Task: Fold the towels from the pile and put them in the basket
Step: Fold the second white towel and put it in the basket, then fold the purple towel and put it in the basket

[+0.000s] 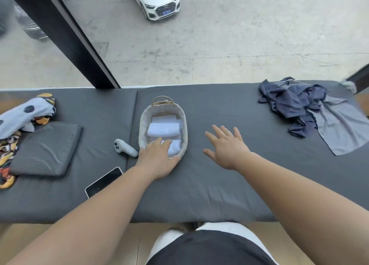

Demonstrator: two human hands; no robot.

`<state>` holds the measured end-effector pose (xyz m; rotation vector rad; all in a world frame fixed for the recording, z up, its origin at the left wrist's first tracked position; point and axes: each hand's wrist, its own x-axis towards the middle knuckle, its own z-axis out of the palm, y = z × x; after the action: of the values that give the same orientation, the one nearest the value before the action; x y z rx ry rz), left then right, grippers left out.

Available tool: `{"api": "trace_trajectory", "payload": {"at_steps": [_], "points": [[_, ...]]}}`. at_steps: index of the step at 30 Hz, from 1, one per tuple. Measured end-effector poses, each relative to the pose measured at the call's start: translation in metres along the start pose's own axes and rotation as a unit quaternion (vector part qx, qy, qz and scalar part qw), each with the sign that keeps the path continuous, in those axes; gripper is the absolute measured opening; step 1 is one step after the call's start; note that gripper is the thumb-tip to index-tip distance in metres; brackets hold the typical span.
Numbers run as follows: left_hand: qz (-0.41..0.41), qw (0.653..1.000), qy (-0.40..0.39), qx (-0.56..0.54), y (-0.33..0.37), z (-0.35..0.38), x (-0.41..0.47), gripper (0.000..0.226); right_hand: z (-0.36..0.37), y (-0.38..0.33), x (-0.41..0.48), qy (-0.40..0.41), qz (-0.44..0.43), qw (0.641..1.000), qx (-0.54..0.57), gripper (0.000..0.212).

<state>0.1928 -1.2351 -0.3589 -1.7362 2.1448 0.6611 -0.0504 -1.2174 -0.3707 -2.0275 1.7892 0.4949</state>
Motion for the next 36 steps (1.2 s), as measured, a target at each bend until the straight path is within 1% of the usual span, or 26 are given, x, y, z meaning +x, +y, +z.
{"api": "trace_trajectory", "payload": {"at_steps": [2, 4, 8, 12, 16, 20, 24, 27, 31, 36], "points": [[0.011, 0.999, 0.039, 0.014, 0.011, -0.005, -0.009, 0.071, 0.002, 0.002, -0.023, 0.028, 0.03, 0.999, 0.029, 0.07], [0.019, 0.998, 0.055, 0.009, 0.026, -0.003, -0.021, 0.073, 0.006, 0.006, -0.052, 0.047, 0.061, 0.995, 0.065, 0.07], [0.052, 0.997, 0.056, 0.026, 0.064, 0.011, -0.043, 0.077, 0.02, 0.024, -0.106, 0.064, 0.103, 0.988, 0.097, 0.07], [0.087, 0.994, 0.049, 0.043, 0.118, 0.023, -0.064, 0.078, 0.034, 0.063, -0.15, 0.076, 0.141, 0.98, 0.116, 0.07], [0.117, 0.99, 0.052, 0.063, 0.183, 0.031, -0.069, 0.079, 0.054, 0.124, -0.187, 0.084, 0.178, 0.971, 0.137, 0.07], [0.118, 0.99, 0.055, 0.061, 0.268, 0.047, -0.063, 0.076, 0.078, 0.209, -0.22, 0.081, 0.202, 0.964, 0.154, 0.071], [0.127, 0.988, 0.085, 0.02, 0.364, 0.068, -0.061, 0.066, 0.096, 0.305, -0.255, 0.065, 0.204, 0.963, 0.166, 0.071], [0.12, 0.99, 0.08, -0.008, 0.426, 0.079, -0.06, 0.063, 0.099, 0.369, -0.279, 0.061, 0.212, 0.961, 0.167, 0.07], [0.117, 0.99, 0.072, -0.024, 0.478, 0.085, -0.053, 0.063, 0.099, 0.43, -0.29, 0.065, 0.228, 0.955, 0.177, 0.069], [0.111, 0.993, 0.04, -0.017, 0.512, 0.094, -0.021, 0.064, 0.104, 0.47, -0.274, 0.042, 0.235, 0.952, 0.19, 0.067]]}}
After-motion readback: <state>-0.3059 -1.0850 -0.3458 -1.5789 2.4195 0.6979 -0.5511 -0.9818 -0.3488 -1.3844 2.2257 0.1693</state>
